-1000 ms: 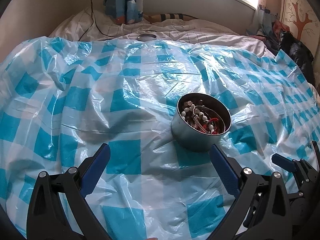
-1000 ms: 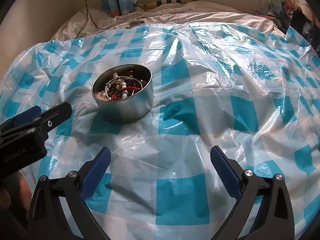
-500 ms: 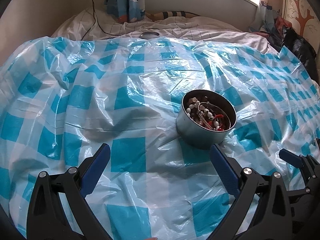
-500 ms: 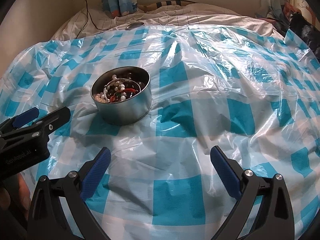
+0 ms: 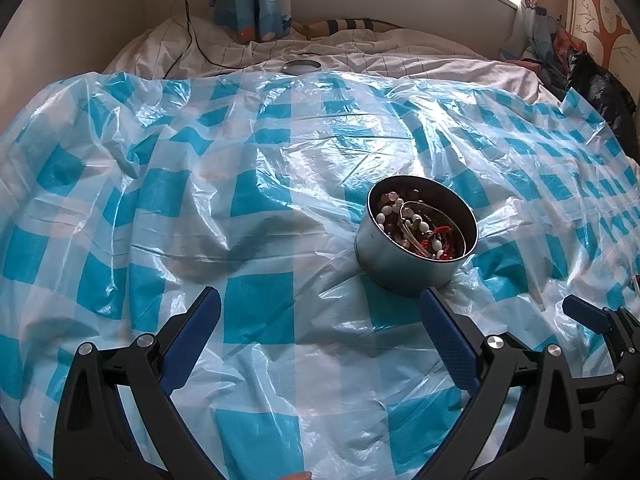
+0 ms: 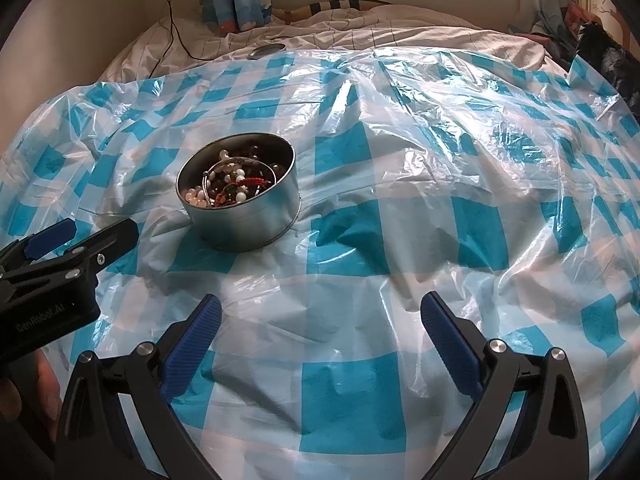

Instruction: Organize jewelry

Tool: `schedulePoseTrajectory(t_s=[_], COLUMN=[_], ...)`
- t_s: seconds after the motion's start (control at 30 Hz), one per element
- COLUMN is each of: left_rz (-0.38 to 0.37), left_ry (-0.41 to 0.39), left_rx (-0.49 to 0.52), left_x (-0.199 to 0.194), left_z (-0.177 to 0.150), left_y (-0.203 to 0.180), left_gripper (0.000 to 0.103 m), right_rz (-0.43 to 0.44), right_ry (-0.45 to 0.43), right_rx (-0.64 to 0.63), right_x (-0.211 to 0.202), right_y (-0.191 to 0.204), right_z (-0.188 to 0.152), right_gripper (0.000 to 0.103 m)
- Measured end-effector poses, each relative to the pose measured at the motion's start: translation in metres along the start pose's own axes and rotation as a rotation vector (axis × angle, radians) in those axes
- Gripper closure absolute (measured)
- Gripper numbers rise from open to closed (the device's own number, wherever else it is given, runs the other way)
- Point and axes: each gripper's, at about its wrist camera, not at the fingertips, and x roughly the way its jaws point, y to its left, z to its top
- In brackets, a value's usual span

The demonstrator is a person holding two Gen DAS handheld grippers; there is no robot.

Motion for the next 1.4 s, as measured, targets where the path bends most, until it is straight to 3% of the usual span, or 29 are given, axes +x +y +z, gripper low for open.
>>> schedulePoseTrajectory(t_s=[1.4], left_rz=[0.017], left_ry=[0.019], left_rx=[0.013], left_x=[0.0037], left_z=[0.0001], left_y=[-0.0013], left_gripper=[0.008], right_rz=[0.003], right_ry=[0.018], right_rx=[0.002], right_x=[0.0052], right_y=[0.0022], right_z=[-0.0021], right_gripper=[0.008])
